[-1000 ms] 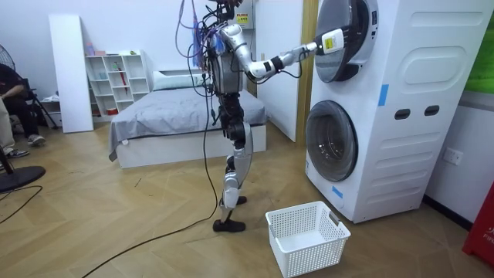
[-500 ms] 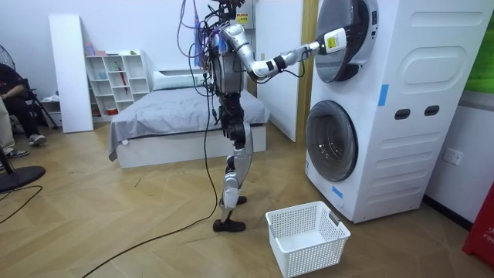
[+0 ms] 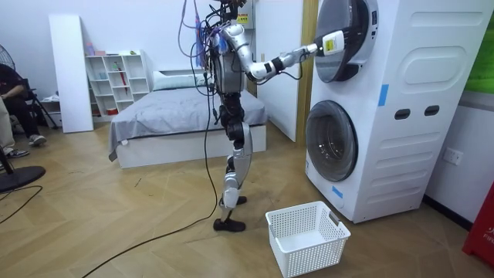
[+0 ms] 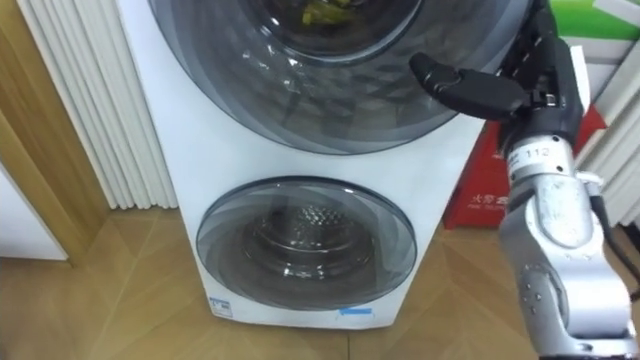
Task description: Pick clothes from washing machine
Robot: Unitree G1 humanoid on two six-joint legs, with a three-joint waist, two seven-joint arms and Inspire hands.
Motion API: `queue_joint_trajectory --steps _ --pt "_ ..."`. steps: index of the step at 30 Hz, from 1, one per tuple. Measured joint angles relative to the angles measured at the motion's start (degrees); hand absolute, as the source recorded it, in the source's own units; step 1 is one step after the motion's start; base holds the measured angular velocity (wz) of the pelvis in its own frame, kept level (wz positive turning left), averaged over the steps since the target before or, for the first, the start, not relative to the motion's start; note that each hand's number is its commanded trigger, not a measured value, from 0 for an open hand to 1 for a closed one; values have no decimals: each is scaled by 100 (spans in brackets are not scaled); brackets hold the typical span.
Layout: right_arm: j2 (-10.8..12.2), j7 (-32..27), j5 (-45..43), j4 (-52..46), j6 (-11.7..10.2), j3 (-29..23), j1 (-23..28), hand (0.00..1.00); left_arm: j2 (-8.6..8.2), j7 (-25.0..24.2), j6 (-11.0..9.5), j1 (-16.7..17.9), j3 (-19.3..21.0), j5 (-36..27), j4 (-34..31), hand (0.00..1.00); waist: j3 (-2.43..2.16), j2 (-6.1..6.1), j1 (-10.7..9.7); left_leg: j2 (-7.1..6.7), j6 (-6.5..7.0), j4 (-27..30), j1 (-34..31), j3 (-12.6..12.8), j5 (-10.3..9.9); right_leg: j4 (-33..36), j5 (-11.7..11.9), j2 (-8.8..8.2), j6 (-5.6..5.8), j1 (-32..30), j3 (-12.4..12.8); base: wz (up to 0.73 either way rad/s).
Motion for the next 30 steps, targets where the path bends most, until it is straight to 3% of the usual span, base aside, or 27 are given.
queue_joint_trajectory --steps 4,9,13,16,21,24,26,30 --pt "345 247 -135 -691 -360 294 990 0 -37 9 -71 -45 -230 0 75 0 -13 176 -48 21 -3 12 12 69 -2 1 3 7 -4 -2 44 -10" --pt "391 788 -72 -803 -315 723 1850 0 -73 8 -93 -50 -396 -1 77 0 -55 419 -97 18 -3 -2 43 77 -2 6 4 -1 -6 3 29 1" --pt "386 1405 -50 -806 -116 1079 2415 0 -62 -4 -189 -40 -405 -30 34 0 -43 440 -175 20 -4 -11 28 77 -4 62 4 -10 -6 -26 23 0" --pt "411 1761 -11 -819 11 1232 2526 0 -56 -15 -194 -99 -483 -50 36 0 -27 396 -239 22 3 6 -33 113 -8 119 12 -16 -14 -98 79 -5" --pt "586 2178 -62 -1138 14 1265 2663 0 -57 -17 -243 -258 -696 -50 50 0 -29 403 -296 51 12 21 -97 213 -10 103 96 15 -10 -179 213 -12" --pt "604 2417 -123 -1228 7 1447 2711 0 -60 -23 -262 -322 -874 -71 53 0 -34 447 -382 84 16 20 -63 351 -8 98 131 36 -14 -227 357 -20" --pt "609 2572 -175 -1228 7 1532 2765 0 -65 -28 -320 -425 -963 -126 87 0 6 509 -378 116 15 -10 -4 446 -8 95 163 62 -14 -228 460 -33" --pt "605 2811 -200 -1228 8 1591 2846 0 -88 -39 -463 -614 -1081 -371 105 0 -24 594 -432 132 15 -72 20 591 -8 104 169 69 -23 -293 601 -20"
